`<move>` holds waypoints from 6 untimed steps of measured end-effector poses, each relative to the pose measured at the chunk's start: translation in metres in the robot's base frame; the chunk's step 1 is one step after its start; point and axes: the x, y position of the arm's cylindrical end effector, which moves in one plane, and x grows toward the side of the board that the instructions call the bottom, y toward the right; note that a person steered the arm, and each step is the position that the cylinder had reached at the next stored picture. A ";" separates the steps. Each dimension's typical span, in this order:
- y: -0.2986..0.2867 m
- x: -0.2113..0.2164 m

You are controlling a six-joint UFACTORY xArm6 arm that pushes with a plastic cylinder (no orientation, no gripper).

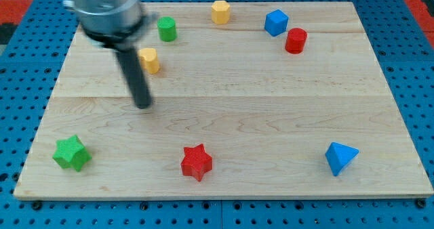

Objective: Slide the blue triangle towards the red star

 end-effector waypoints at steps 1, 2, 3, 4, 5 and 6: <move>0.109 0.023; 0.249 0.034; 0.328 0.097; 0.321 0.143; 0.265 0.097; 0.261 0.054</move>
